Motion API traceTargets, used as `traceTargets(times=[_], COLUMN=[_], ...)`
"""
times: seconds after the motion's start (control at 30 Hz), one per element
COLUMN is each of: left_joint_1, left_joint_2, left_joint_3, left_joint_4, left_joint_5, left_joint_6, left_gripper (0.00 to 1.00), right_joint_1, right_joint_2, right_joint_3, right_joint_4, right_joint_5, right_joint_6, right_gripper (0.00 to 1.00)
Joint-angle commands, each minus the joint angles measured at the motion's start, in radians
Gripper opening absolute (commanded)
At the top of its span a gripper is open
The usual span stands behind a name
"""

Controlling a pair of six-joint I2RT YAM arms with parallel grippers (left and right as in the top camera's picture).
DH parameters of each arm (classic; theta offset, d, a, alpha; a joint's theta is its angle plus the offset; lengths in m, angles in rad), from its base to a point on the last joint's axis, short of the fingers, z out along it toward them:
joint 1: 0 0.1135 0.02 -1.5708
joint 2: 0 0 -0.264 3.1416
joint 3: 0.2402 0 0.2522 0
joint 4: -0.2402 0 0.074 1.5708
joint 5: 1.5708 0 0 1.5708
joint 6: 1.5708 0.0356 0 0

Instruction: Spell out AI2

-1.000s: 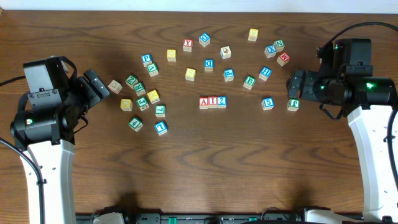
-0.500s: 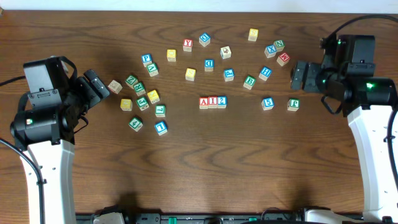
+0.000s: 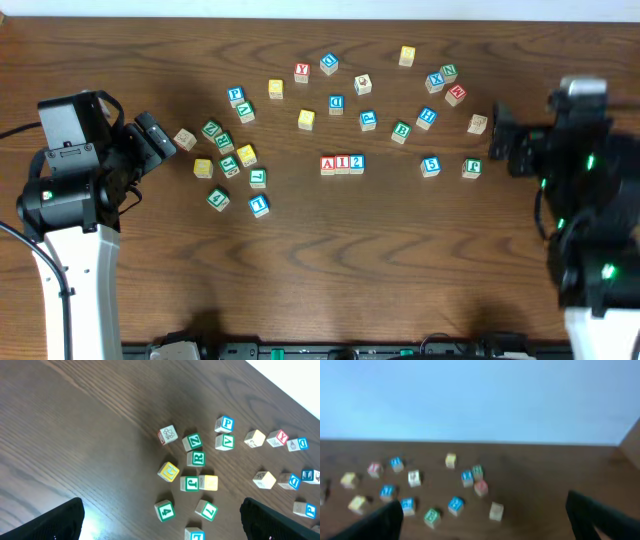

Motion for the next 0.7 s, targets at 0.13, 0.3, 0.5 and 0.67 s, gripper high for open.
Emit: traceTargets(times=[0.13,0.3,0.5,0.67], left_joint_1=[0.003,0.003,0.003,0.003], left_joint_2=[0.004,0.004,0.004,0.004], left_joint_3=[-0.007,-0.007,-0.007,-0.007], left_joint_4=[-0.001,-0.001,-0.001,-0.001], left_joint_5=[-0.013,-0.013,-0.013,-0.013], left_joint_6=[0.01,0.01,0.01,0.01], left_gripper=[0.98,0.98,0.98,0.98], right_joint_1=[-0.002,-0.002,-0.002,-0.002], right_joint_2=[-0.291,-0.503,-0.711,-0.814], right_joint_3=[-0.378,-0.605,-0.828,-0.962], right_joint_4=[0.165,0.254,0.367,0.451], right_joint_5=[-0.029,-0.034,-0.041,-0.045], right_joint_6=[-0.037,-0.037,-0.037,-0.006], right_gripper=[0.99,0.99,0.99,0.99])
